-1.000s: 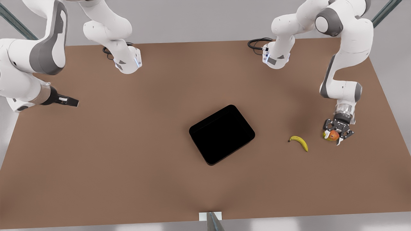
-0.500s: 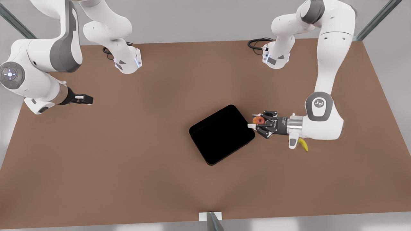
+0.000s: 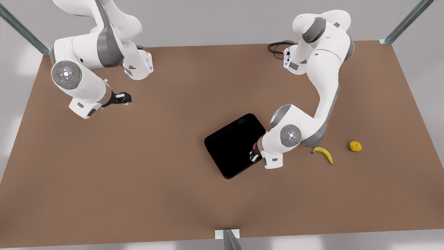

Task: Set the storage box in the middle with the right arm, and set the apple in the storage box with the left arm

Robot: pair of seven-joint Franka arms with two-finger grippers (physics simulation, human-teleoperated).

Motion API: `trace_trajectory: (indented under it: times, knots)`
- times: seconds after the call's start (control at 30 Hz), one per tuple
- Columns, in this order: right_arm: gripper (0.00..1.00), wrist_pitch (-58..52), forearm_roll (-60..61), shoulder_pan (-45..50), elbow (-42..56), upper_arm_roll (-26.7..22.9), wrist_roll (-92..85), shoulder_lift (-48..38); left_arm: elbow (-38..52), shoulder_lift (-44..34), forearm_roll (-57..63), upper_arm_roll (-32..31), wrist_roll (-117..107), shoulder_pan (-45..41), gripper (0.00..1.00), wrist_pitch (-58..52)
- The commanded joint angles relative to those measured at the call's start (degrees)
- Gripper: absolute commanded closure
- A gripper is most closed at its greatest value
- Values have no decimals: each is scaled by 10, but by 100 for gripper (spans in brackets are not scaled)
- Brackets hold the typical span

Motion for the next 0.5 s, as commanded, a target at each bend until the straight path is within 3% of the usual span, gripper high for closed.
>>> trace_trajectory:
  times: [0.0,0.47]
  knots:
    - [0,14,-1,-120,-23,-1,0,-19,2,1,88,0,-13,-2,79,-19]
    - [0,23,-1,-119,-26,-1,0,-20,13,3,-116,9,-133,-33,79,23]
